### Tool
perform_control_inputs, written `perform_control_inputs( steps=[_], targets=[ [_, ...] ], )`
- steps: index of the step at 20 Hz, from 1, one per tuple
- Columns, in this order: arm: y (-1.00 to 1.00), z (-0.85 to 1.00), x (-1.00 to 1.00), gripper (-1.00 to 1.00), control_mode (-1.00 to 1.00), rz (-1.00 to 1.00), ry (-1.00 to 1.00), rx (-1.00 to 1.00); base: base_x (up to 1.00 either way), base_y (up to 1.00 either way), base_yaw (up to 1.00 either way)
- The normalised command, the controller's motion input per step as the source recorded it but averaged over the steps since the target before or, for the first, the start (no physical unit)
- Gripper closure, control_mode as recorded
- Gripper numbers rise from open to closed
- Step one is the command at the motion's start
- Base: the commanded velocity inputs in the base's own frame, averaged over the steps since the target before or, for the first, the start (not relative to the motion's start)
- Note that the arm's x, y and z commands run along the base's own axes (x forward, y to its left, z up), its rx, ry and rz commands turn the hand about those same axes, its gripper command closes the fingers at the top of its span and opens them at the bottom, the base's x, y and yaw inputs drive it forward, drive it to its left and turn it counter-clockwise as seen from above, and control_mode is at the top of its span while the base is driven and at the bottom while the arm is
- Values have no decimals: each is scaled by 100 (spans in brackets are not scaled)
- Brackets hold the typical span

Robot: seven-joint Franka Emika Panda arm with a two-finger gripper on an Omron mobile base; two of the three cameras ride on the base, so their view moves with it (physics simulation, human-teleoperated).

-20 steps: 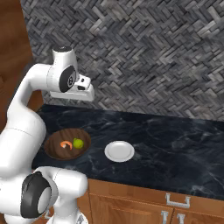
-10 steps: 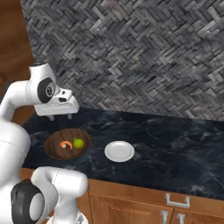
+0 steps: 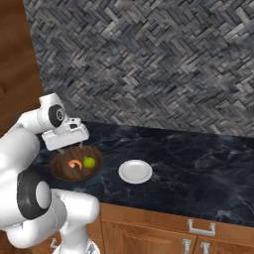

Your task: Remove the pear from the bowl and place it on the small plate. Then place the bowl with only the shrimp in the microwave, close the door, and press the start button to microwave the shrimp.

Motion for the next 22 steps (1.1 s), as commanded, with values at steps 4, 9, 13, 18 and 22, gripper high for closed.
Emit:
perform_control_inputs(
  steps=[4, 9, 13, 18, 22],
  targets=[
    [-25, -51, 34, -100, -100, 19, 3, 0, 0, 0, 0],
    [-16, -59, 31, -100, -100, 18, 9, 0, 0, 0, 0],
    [-8, -61, 28, -100, -100, 16, 8, 0, 0, 0, 0],
    [-4, -32, 30, -100, -100, 13, 1, 0, 0, 0, 0],
    [-2, -16, 8, -100, -100, 10, 0, 0, 0, 0, 0]
  ],
)
